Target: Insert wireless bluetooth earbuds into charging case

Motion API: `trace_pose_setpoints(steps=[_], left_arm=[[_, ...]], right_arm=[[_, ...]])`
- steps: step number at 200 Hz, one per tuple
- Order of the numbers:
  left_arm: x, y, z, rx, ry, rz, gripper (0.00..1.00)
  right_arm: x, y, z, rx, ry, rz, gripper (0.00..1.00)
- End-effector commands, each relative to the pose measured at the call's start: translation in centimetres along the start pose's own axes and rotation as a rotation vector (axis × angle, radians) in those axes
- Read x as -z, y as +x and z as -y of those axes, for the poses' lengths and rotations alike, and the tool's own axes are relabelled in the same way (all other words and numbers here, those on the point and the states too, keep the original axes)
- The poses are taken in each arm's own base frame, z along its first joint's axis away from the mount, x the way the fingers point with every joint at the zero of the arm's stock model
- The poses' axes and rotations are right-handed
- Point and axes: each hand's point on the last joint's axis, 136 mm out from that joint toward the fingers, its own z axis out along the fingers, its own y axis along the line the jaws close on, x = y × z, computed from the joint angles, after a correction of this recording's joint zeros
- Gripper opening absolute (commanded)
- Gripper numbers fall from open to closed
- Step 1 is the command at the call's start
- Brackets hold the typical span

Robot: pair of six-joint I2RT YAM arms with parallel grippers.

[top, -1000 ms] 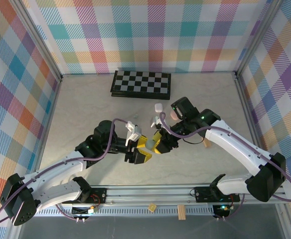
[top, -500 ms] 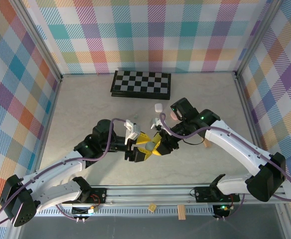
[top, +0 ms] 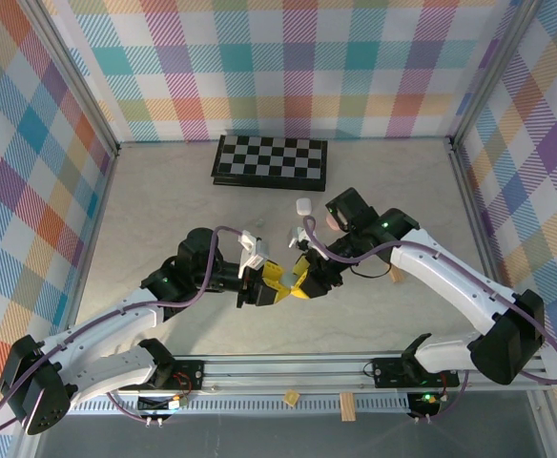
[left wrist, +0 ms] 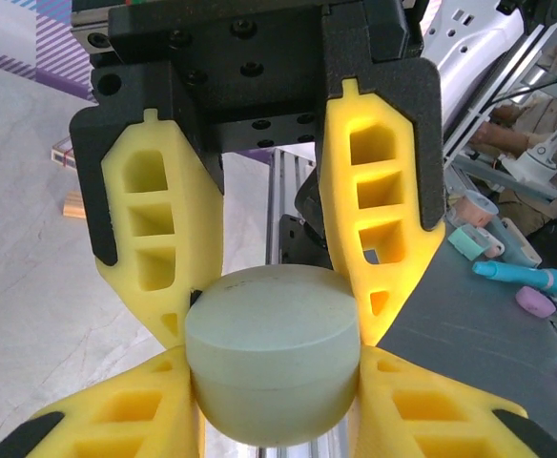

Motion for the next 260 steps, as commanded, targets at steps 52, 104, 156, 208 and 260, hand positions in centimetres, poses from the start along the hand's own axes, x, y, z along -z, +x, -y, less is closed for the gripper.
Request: trace_pose_setpoints(steps=[52,104,156,208,260], left_arm=[[0.7,-2.5,0.7,-0.1,-0.001,0.067,0.3],[1.3,-3.1,0.3,-0.165,-0.041,0.136,0.31],[2.0,-4.5,-0.7,-0.273,-0.128,0.283,0.31],[2.4,-5.4,0.1,-0.373,-0.11,0.372,0.33],[2.4,-5.0,0.6,-0.44,-0.079,0.407,0.33]], right_arm=[[0.8,-1.3,-0.3,0.004,0.02,0.054,0.56],[3.4,-2.7,-0.1,0.036,0.098,0.176,0.77],[5.0,-4.7,0.4,0.197,0.241,0.323,0.93],[5.4,-4.8,1.3,0.302,0.33,0.383,0.96],[5.9,-6.0,2.3,0.31,0.383,0.424,0.96]])
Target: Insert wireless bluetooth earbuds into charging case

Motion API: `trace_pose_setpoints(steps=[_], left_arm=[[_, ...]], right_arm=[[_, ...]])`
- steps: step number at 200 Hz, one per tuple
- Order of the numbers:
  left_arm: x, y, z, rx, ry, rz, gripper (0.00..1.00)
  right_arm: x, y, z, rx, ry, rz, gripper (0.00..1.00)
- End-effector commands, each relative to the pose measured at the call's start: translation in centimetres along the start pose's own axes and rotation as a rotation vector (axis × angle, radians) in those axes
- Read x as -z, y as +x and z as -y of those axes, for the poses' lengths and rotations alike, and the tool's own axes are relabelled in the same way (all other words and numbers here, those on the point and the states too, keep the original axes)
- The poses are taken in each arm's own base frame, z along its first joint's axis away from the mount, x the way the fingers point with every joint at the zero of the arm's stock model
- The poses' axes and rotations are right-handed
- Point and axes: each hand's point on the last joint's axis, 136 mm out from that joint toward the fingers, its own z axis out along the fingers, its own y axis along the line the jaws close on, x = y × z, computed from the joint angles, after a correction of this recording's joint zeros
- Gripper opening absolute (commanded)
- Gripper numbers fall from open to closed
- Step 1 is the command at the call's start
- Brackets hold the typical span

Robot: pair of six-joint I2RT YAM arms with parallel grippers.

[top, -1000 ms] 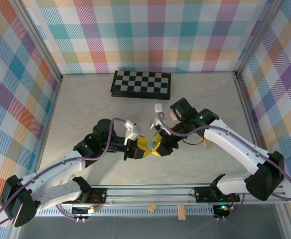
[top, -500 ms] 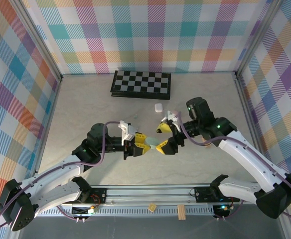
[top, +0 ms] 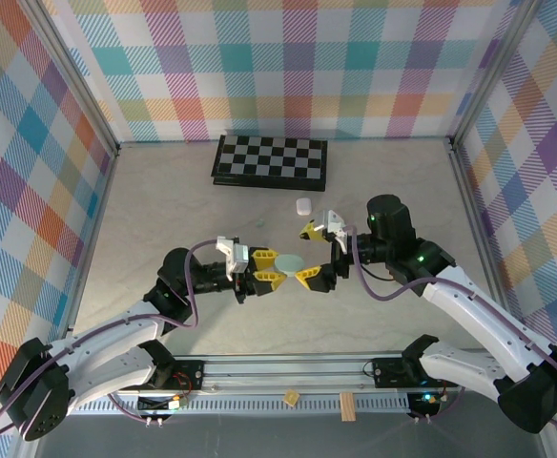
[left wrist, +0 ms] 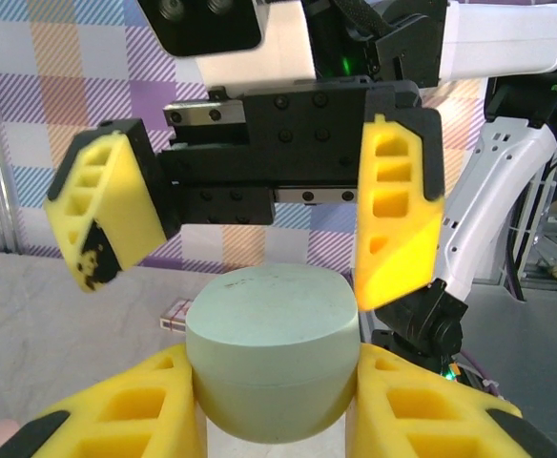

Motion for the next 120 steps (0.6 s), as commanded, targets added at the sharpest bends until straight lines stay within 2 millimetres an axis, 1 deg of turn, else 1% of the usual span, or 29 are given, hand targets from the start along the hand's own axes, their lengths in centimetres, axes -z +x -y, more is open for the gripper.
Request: trace_pose_setpoints(steps=[1,43,83,120], left_arm=[[0.3,-1.7,0.6,-0.103,0.031,0.081,0.33],[0.4,-1.8,0.8,-0.113,0.034,0.091,0.32],[0.5,-1.0,0.6,-0.116,0.019,0.074,0.33],[0.6,-0.9,0.5,-0.121,0.013,0.073,0.33]], right_arm=[[0.0,-1.7,0.9,0.042,0.041,0.06,0.96],[0.3,-2.3,3.4,0.025,0.183,0.076,0.95],[0.4,-3.3,3.1,0.016,0.166,0.112,0.96],[0.2,-3.8,4.0,-0.021,0.193,0.115,0.95]])
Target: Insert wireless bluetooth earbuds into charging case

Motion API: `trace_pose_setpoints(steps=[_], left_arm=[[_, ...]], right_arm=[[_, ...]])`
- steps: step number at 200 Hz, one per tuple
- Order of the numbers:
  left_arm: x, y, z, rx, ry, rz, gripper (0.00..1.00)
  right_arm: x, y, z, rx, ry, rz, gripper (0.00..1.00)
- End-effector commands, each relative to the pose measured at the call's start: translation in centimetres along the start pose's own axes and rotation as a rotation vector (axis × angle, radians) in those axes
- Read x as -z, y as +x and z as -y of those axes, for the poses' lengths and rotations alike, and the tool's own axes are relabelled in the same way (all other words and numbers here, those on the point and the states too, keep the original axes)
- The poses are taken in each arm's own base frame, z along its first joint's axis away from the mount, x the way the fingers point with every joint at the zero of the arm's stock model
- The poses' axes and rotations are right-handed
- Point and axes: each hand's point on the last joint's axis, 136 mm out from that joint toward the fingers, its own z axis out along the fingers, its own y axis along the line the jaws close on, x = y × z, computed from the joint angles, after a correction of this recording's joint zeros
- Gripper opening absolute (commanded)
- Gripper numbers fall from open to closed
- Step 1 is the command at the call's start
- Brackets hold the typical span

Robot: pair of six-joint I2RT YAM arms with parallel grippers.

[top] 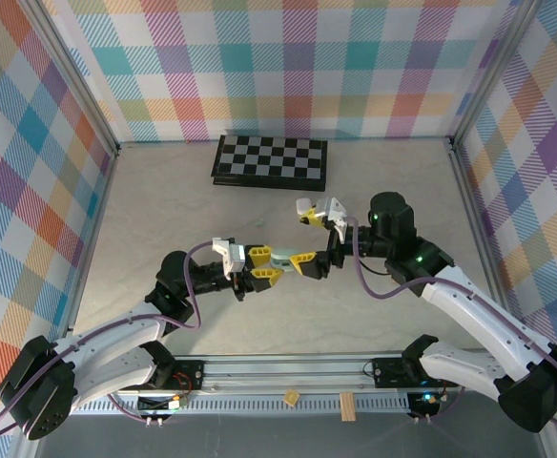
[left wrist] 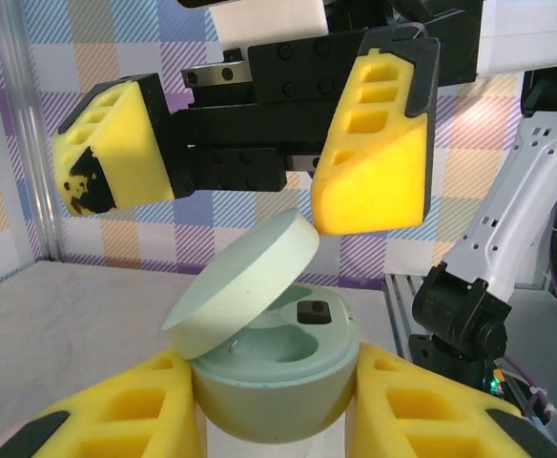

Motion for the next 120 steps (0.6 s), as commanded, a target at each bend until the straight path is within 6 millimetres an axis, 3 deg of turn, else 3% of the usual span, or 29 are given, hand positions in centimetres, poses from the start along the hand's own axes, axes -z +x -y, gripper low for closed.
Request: trace_pose_setpoints(steps=[1,51,84,120], left_arm=[[0.2,-1.5,1.5,-0.08,0.065,0.054,0.33],[0.2,-1.5,1.5,-0.081,0.064,0.055,0.32],[0.2,-1.7,1.4,-0.081,0.055,0.06,0.32],[0.0,-2.0,1.5,-0.074,0.071,0.06,0.32]], right_arm=[[-0.1,-1.6,1.5,-0.011,0.067,0.036,0.95],[-0.3,-1.9,2.4,-0.088,0.099,-0.002,0.95],[-0.5,-1.0,1.4,-0.046,0.039,-0.033,0.94],[-0.8,0.2,0.0,-0.022,-0.064,-0.081,0.8]])
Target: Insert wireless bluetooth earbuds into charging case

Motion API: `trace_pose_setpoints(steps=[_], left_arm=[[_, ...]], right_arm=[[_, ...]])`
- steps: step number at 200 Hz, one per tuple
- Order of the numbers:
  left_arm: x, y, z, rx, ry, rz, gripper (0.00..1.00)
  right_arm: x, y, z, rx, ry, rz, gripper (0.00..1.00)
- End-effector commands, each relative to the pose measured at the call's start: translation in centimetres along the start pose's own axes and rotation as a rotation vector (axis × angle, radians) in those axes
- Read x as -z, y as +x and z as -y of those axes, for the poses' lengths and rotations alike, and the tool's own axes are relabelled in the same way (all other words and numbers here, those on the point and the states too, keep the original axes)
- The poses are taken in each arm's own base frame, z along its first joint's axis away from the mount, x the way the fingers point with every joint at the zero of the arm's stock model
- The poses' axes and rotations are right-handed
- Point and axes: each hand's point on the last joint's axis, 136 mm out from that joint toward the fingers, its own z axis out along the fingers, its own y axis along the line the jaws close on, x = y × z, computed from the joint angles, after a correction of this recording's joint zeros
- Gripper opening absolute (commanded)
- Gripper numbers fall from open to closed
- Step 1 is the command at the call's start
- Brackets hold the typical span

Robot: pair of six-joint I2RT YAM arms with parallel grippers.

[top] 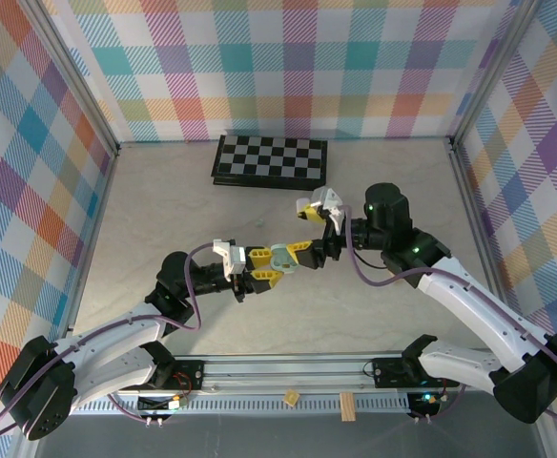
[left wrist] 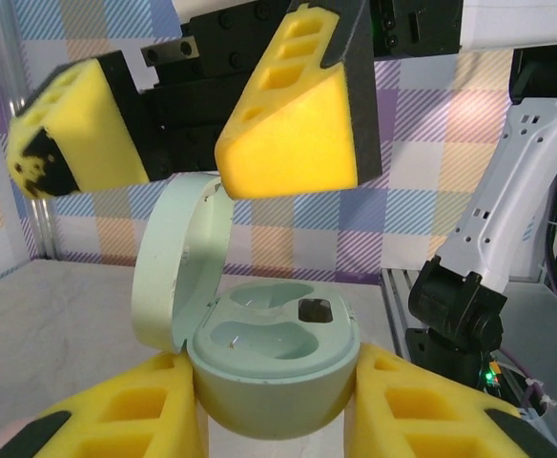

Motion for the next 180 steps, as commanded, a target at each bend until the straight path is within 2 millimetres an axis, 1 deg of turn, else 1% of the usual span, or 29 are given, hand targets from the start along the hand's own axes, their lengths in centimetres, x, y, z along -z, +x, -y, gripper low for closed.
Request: trace_pose_setpoints(steps=[1,14,33,49,69,89,102,114,121,162,180], left_arm=[[0.0,-2.3,1.2,-0.067,0.059,0.065,0.32],[-0.1,-2.3,1.3,-0.066,0.062,0.065,0.32],[-0.2,-2.5,1.2,-0.065,0.062,0.065,0.32],[-0.3,-2.4,1.1,-0.061,0.063,0.061,0.32],[-0.4,-2.2,0.9,-0.049,0.057,0.049,0.33],[-0.7,-1.6,0.5,-0.028,0.046,0.02,0.33],[-0.8,-1.6,0.3,-0.025,0.038,0.019,0.33],[-0.8,-1.6,0.0,-0.023,0.021,0.02,0.34],[-0.8,-1.7,-0.1,-0.024,0.011,0.024,0.36],[-1.0,-1.6,-1.4,-0.011,-0.052,0.017,0.61],[-1.2,-1.6,-1.9,-0.004,-0.067,0.014,0.66]], right_arm=[[-0.2,0.8,-0.9,0.02,-0.075,-0.045,0.79],[-0.4,1.1,-1.3,0.018,-0.104,-0.058,0.73],[-0.6,1.3,-1.4,0.015,-0.125,-0.069,0.63],[-0.7,1.4,-1.5,0.019,-0.139,-0.07,0.43],[-0.7,1.3,-1.6,0.033,-0.141,-0.066,0.29],[-0.6,1.2,-1.6,0.053,-0.127,-0.051,0.1],[-0.4,1.0,-1.8,0.068,-0.126,-0.037,0.01],[-0.3,0.9,-1.9,0.079,-0.126,-0.031,0.0],[-0.3,0.8,-1.9,0.085,-0.118,-0.027,0.0],[0.1,0.3,-1.0,0.123,-0.033,0.004,0.0],[0.4,0.2,-0.6,0.14,0.008,0.019,0.0]])
